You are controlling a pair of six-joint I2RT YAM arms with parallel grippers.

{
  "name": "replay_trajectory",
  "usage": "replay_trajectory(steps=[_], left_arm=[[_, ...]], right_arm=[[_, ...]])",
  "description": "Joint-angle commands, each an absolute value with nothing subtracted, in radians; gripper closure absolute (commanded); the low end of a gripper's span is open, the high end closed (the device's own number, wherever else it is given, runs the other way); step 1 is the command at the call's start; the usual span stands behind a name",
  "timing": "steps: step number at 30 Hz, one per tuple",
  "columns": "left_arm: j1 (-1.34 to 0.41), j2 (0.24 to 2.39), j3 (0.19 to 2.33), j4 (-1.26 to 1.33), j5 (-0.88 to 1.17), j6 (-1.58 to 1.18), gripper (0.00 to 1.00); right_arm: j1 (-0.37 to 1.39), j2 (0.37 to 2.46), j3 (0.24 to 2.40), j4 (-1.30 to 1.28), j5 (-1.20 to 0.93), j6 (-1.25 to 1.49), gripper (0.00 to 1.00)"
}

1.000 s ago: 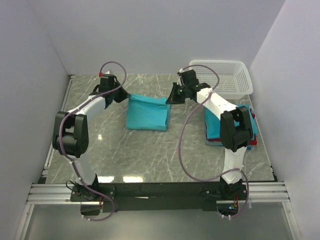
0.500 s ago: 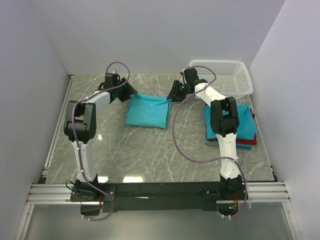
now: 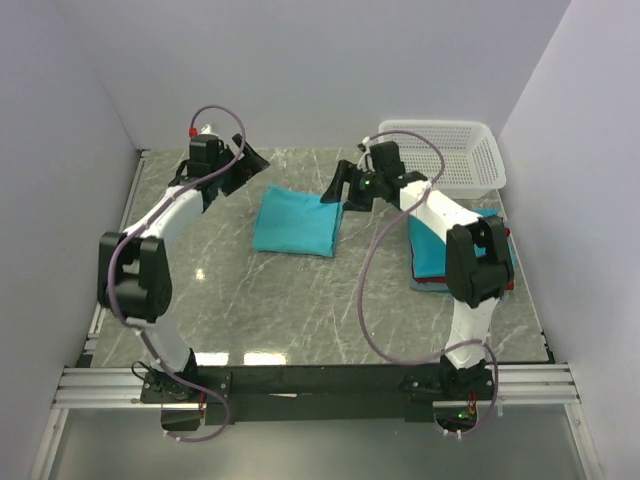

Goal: Fold and stack the t-shirts
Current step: Fold the tshirt

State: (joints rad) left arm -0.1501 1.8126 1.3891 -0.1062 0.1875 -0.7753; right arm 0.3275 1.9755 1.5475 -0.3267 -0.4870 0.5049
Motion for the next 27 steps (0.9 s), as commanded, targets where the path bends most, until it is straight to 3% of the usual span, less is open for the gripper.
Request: replay_trajectory(steps=[1,10,21,27], left_arm=[[-0.181,1.72,1.268,-0.034,0.228,-0.801,0.0],[-0.245,1.786,1.042,0.239,0.39,-0.928,0.01],[-0.252,1.773,0.83,0.298,0.411,-0.951,0.01],[-0.264,1.655,0.717,0.252,0.348,-0.943,0.01]], right_arm=[[0.409,1.846,1.427,-0.12,-0.544,0.569,0.14],[0.476,1.927,1.29,0.078,-0.565,0.774,0.14],[0.476,1.937,1.071,0.029,-0.479,0.707,0.14],[0.476,1.901,0.991,0.017,-0.424,0.695,0.14]])
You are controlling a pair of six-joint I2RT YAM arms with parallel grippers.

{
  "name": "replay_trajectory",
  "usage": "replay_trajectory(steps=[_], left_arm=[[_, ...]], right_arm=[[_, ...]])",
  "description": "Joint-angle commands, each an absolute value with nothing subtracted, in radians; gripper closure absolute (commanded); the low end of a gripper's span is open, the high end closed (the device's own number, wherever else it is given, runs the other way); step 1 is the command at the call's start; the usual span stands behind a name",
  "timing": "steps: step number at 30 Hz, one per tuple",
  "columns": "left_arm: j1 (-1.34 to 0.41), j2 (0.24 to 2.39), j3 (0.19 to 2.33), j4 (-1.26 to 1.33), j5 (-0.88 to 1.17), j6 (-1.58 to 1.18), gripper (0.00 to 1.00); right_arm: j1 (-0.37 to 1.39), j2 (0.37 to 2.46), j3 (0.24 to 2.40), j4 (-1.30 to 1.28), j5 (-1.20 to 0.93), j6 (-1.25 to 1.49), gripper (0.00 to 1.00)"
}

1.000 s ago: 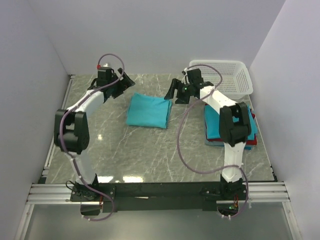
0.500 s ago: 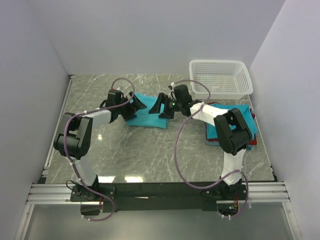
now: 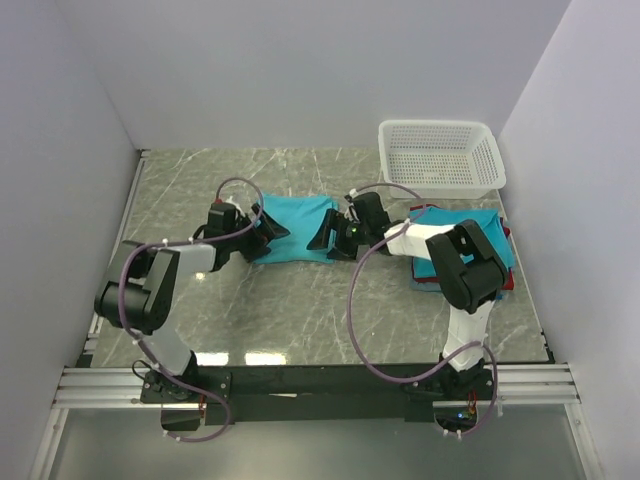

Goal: Fold and stack the t-shirts
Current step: Fold the tshirt, then neatly place the folded tshirt to the corner

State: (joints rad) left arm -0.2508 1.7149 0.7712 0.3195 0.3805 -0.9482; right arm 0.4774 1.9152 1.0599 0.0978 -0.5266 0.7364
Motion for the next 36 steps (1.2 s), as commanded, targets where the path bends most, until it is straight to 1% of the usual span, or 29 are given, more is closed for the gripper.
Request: replay_trajectory(steps=[1,3,6,9,12,13,17,19,22,23,24,27,31,34,36], left_arm=[[-0.267,1.617,0.683,0.244,0.345,-0.942,0.01],[-0.276,1.576,0.644,0.23,0.353,-0.949,0.01],[-0.331,1.473,0.543,0.216,0.304,-0.971,0.01],[-0.394,1.369,0.447,0.195,0.302,-1.018,0.01],[-0.442,1.237,0.384,0.125,0.295,-1.052,0.01],[-0.449,1.157,0.371,0.098,0.263,-1.058,0.01],[-0.462,0.955,0.403,-0.07,0.167,-1.037,0.01],[-0.462,0.857,0.449,-0.187,0.114,-1.029,0.01],[-0.462,0.755,0.498,-0.297,-0.044,-1.009,0.0],[-0.462,0.736,0.511,-0.317,-0.095,-1.022,0.01],[-0.462,0.723,0.52,-0.334,-0.2,-1.026,0.01],[-0.46,0.699,0.552,-0.339,-0.32,-1.005,0.0],[-0.457,0.745,0.597,-0.33,-0.412,-0.979,0.01],[-0.451,0.79,0.6,-0.316,-0.423,-0.968,0.01],[-0.446,0.819,0.595,-0.299,-0.41,-0.948,0.01]], right_arm=[[0.479,1.887,0.979,0.008,-0.41,0.683,0.14],[0.486,1.841,0.937,-0.029,-0.365,0.672,0.14],[0.512,1.763,0.852,-0.048,-0.324,0.661,0.14],[0.547,1.666,0.767,-0.067,-0.299,0.667,0.13],[0.581,1.553,0.723,-0.113,-0.258,0.664,0.13],[0.603,1.522,0.716,-0.145,-0.214,0.661,0.13],[0.623,1.349,0.739,-0.236,-0.12,0.638,0.11],[0.635,1.303,0.764,-0.291,-0.077,0.603,0.1],[0.643,1.246,0.788,-0.292,-0.022,0.557,0.07],[0.643,1.252,0.807,-0.288,-0.002,0.543,0.07],[0.644,1.265,0.824,-0.298,0.027,0.529,0.07],[0.643,1.376,0.931,-0.324,0.063,0.473,0.07],[0.643,1.551,1.071,-0.337,0.071,0.417,0.07],[0.644,1.704,1.188,-0.374,0.089,0.41,0.09],[0.643,1.75,1.216,-0.39,0.095,0.405,0.1]])
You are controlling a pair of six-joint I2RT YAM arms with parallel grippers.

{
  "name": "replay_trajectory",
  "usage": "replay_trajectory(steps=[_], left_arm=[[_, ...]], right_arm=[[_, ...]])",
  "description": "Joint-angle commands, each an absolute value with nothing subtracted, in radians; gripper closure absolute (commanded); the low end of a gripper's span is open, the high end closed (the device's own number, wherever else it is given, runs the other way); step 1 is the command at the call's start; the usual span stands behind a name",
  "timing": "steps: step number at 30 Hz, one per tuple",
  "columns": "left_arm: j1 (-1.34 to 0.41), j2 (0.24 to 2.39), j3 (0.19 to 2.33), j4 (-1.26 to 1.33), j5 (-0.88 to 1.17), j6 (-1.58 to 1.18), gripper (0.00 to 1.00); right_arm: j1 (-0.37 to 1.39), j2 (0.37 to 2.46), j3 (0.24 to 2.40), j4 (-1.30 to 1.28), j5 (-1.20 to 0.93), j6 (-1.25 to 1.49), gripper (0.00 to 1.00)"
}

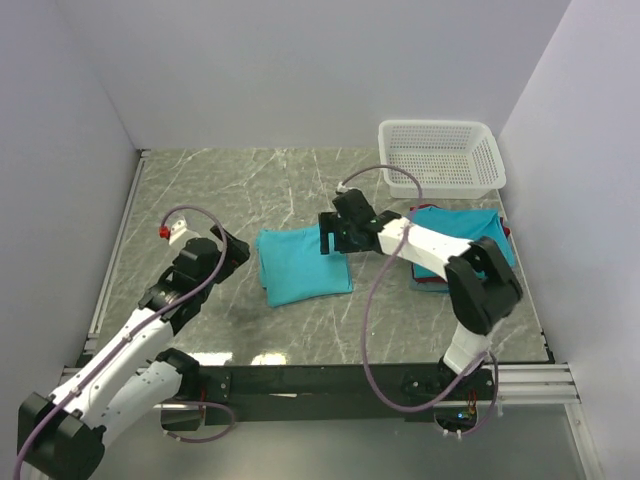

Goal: Fold and stack the t-shirts
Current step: Neatly place the folded tshirt to the corner

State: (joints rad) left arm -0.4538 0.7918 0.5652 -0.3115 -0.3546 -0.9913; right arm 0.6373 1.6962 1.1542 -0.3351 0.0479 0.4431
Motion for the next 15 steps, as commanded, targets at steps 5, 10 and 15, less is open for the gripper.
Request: replay_trajectory(steps=[5,10,15], left_arm=[[-0.411,0.871,0.575,-0.27,-0.35,-0.925,0.01],[-0.35,0.902,0.552,-0.236,-0.272,-0.92,0.0],[-0.319,0.908,0.545,-0.224,-0.23,-0.916,0.0]], right_arm=[[0.643,1.87,1.256,-0.4,0.072,0.405,0.11],[0.646,1.925,1.259,-0.394,0.04,0.402,0.15],[0.653,1.95,1.241,-0.39,0.029,0.417,0.26]])
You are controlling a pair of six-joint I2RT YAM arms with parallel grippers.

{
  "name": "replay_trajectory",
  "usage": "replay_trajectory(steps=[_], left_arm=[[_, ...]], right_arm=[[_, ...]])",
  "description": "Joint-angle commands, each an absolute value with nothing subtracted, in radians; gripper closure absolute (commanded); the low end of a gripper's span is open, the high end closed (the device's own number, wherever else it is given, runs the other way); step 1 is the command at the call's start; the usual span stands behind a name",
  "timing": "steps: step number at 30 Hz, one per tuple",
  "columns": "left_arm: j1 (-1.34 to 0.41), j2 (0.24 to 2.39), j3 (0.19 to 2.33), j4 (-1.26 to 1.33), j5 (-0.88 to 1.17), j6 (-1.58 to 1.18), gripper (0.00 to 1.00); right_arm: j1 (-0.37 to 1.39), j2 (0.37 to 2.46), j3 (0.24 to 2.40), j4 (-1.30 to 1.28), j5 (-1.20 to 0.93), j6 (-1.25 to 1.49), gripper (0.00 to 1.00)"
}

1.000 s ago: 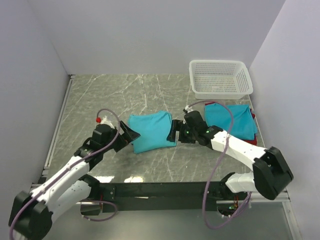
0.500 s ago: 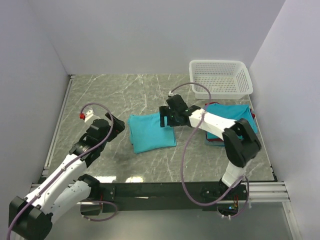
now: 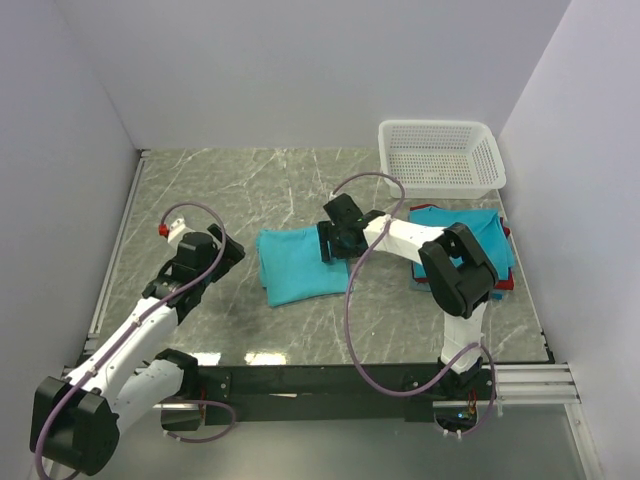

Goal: Fold and stack the t-shirts
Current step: Neatly place the folded tshirt to the corner

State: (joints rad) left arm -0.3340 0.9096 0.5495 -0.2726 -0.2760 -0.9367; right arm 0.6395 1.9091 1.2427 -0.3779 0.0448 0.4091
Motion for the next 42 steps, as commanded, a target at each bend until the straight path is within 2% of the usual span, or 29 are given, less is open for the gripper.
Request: replay_trajectory(steps=[1,3,8,9,11,12,15,27,33,42], left_arm=[[-0.315,0.908,0.543,-0.224,-0.229,-0.916,0.01],[-0.311,0.907,0.542,-0.225,-0.23,-0.917,0.01],[-0.304,0.899,0.528,-0.224,-0.241,-0.919,0.01],[-0.302,0.897,0.526,-0.225,-0.245,-0.919,0.01],[-0.301,0.896,0.526,-0.233,-0.255,-0.919,0.0],[-0.298,0.894,0.525,-0.233,-0.255,-0.92,0.0],[-0.296,0.89,0.52,-0.229,-0.25,-0.917,0.01],[-0.293,0.87,0.511,-0.233,-0.247,-0.923,0.01],[-0.291,0.864,0.509,-0.233,-0.255,-0.928,0.01],[-0.29,0.865,0.515,-0.241,-0.267,-0.928,0.01]], right_arm=[[0.657,1.956,1.233,-0.388,0.026,0.419,0.28],[0.669,1.963,1.23,-0.385,0.031,0.42,0.38],[0.707,2.003,1.244,-0.4,0.057,0.393,0.53],[0.715,2.009,1.25,-0.409,0.058,0.376,0.63],[0.732,2.019,1.262,-0.42,0.08,0.365,0.76],[0.736,2.016,1.261,-0.42,0.087,0.351,0.87],[0.747,1.977,1.249,-0.426,0.138,0.325,1.0],[0.75,1.717,1.184,-0.659,0.596,0.292,1.0],[0.752,1.6,1.149,-0.692,0.747,0.201,1.0],[0.736,1.582,1.238,-0.865,0.976,0.202,1.0]])
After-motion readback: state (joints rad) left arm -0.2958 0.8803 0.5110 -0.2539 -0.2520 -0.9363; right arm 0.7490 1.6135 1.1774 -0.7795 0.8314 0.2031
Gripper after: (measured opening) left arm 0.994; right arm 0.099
